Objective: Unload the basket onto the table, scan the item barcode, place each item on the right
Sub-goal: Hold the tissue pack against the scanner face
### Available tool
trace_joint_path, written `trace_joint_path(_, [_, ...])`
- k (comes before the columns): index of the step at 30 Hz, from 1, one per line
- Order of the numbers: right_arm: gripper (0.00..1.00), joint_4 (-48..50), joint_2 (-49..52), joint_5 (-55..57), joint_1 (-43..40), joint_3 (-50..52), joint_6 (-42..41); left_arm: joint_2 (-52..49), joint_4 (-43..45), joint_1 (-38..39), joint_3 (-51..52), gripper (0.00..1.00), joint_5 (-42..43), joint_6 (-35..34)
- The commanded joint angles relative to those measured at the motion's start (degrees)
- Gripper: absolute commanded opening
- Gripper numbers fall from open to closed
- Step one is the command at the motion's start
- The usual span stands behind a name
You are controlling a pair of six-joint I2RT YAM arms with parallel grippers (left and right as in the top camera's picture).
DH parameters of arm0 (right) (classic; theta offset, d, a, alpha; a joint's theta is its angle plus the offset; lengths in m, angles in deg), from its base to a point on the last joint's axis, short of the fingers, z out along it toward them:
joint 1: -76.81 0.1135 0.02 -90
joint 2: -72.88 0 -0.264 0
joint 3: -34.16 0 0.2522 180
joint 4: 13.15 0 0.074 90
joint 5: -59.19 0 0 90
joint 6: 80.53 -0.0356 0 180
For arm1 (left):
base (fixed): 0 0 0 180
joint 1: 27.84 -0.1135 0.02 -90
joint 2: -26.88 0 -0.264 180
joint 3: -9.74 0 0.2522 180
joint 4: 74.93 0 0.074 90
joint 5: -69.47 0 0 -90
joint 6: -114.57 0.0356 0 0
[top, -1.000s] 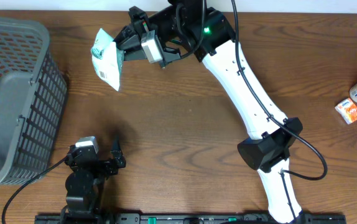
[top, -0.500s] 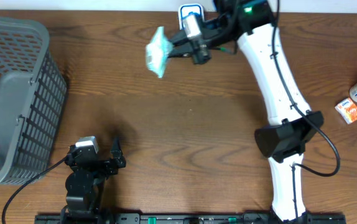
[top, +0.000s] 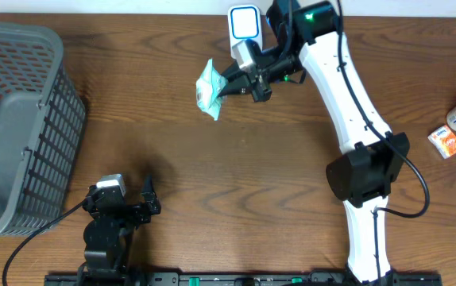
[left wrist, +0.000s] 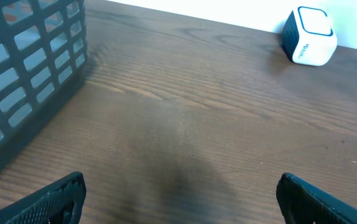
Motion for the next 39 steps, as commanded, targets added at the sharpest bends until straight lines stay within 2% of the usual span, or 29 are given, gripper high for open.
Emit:
trace_joint_path(1, [0.01, -0.22, -0.02, -1.57, -1.40, 5.31, 5.84, 0.11, -1.36, 0.17, 0.76, 0.98, 0.33, -0.70])
trace_joint_path(5, [0.01, -0.24, -0.02, -3.69, -2.08, 9.07, 4.79, 0.11, -1.36, 0.17, 0.76, 0.98, 0.33, -0.70])
trace_joint_path(7, [0.01, -0.26, -0.02, -3.61, -2.40, 9.22, -1.20, 0.11, -1.36, 0.17, 0.76, 0.98, 0.33, -0.70])
trace_joint_path(9, [0.01, -0.26, -0.04, -3.67, -2.97, 9.20, -12.68, 0.11, -1.36, 0.17, 0.76, 0.98, 0.33, -0.70])
trace_joint_path(10, [0.01, -0.26, -0.04, -3.67, -3.61, 9.20, -24.09, 0.11, -1.36, 0.17, 0.76, 0.98, 0.33, -0.70])
trace_joint_path(11, [0.01, -0.26, -0.04, -3.67, -3.85, 9.20, -29.55, 0.11, -1.36, 0.17, 0.76, 0.98, 0.33, -0.70])
trace_joint_path(12, [0.01, -0.26, -0.04, -3.06, -4.15, 9.22, -40.70, 0.11, -1.36, 0.17, 0.76, 0.98, 0.33, -0.70])
trace_joint_path(15, [0.02, 1.20, -0.04, -2.08, -5.20, 9.22, -67.32, 0.11, -1.36, 0.17, 0.76, 0.98, 0.33, -0.70])
trace_joint_path(18, [0.01, 9.22, -0.04, -3.45, -5.86, 9.22, -81.74, 0.11, -1.38, 0.17, 0.76, 0.98, 0.33, -0.70])
trace_joint_path(19, [0.01, 20.09, -0.04, -3.17, -6.14, 9.22, -95.23, 0.11, -1.36, 0.17, 0.76, 0.98, 0.33, -0.70])
trace_joint_path(20, [0.01, 26.32, -0.04, -1.99, -6.21, 9.22, -101.48, 0.11, -1.36, 0.17, 0.76, 0.98, 0.33, -0.70])
trace_joint_path(21, [0.01, 35.56, -0.02, 2.32, -6.21, 9.22, -111.56, 0.11, -1.36, 0.17, 0.76, 0.98, 0.33, -0.70])
trace_joint_path(22, [0.01, 49.18, -0.02, 20.22, -5.99, 9.22, -133.59, 0.11, -1.36, 0.17, 0.76, 0.98, 0.33, -0.70])
trace_joint_path(24, [0.01, 57.42, -0.04, 33.90, -5.64, 9.20, -144.41, 0.11, -1.36, 0.17, 0.76, 0.98, 0.33, -0.70])
trace_joint_path(26, [0.01, 62.05, -0.04, 42.29, -5.55, 9.20, -150.20, 0.11, -1.38, 0.17, 0.76, 0.98, 0.33, -0.70])
trace_joint_path(29, [0.02, 63.95, -0.04, 57.81, -5.18, 9.20, -157.65, 0.11, -1.36, 0.17, 0.76, 0.98, 0.33, -0.70])
trace_joint_path(31, [0.02, 65.46, 0.09, 63.76, -4.59, 9.20, -160.30, 0.11, -1.38, 0.17, 0.76, 0.98, 0.33, -0.70])
trace_joint_path(35, [0.02, 70.36, 1.07, 72.91, -2.80, 9.20, -165.26, 0.11, -1.36, 0.17, 0.76, 0.98, 0.33, -0.70])
trace_joint_path(39, [0.02, 76.24, 4.52, 73.94, -1.16, 9.20, -174.00, 0.11, -1.36, 0.17, 0.76, 0.98, 0.33, -0.70])
